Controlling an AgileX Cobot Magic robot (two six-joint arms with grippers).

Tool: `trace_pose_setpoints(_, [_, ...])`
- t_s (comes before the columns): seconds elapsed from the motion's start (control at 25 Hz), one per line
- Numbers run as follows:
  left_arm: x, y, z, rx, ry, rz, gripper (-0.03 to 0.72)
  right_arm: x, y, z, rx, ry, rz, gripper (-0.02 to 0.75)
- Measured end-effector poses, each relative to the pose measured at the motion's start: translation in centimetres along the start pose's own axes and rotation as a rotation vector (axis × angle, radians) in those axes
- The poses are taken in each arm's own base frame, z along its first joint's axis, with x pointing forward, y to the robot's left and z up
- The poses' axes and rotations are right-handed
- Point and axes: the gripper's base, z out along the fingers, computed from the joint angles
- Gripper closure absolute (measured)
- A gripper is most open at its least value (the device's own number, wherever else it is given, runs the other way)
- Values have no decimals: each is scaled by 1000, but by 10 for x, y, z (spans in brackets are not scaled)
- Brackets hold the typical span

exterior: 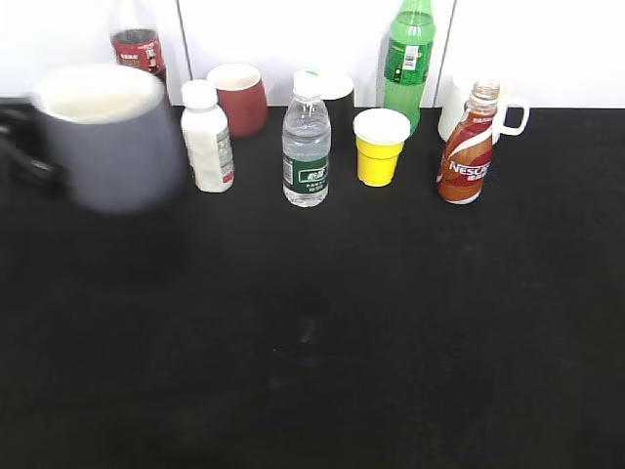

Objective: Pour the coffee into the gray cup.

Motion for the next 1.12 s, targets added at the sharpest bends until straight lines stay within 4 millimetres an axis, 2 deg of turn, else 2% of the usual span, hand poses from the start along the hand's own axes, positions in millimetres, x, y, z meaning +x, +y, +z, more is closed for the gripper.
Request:
trace_pose_setpoints(0.08, [-1, -22, 6, 89, -4, 5, 628, -25, 1, 13, -5, -137, -7, 170])
trace_pose_setpoints(0.16, [6, -38, 12, 156, 19, -1, 628, -50, 2, 36, -10, -261, -12, 170])
trace_pose_setpoints(0.24, [12, -42, 15, 173, 38, -8, 628, -61, 2, 72, -9, -298, -11, 170])
trace_pose_setpoints(0.36, [12, -42, 15, 173, 35, -10, 629, -59, 0, 130, -5, -356, -3, 170])
trace_pose_setpoints(0.44, [12, -42, 15, 173, 35, -10, 629, -52, -1, 169, -2, -350, -21, 170])
trace_pose_setpoints(0.52, [12, -42, 15, 172, 35, -11, 629, -47, 3, 199, -41, -368, -75, 170])
trace_pose_setpoints(0.64, [12, -42, 15, 171, 34, -11, 629, -22, 12, 243, -140, -321, -138, 170])
trace_pose_setpoints(0.8, [11, -42, 15, 172, 27, -12, 629, 25, 44, 285, -281, -225, -150, 170])
trace_pose_setpoints(0.92, [11, -42, 15, 172, 27, -13, 629, 54, 56, 317, -305, -133, -151, 170])
trace_pose_setpoints(1.04, [11, -42, 15, 171, 27, -14, 629, 65, 59, 347, -300, -107, -149, 98])
trace_pose_setpoints(1.12, [11, -42, 15, 170, 27, -15, 629, 66, 61, 364, -292, -119, -143, 80])
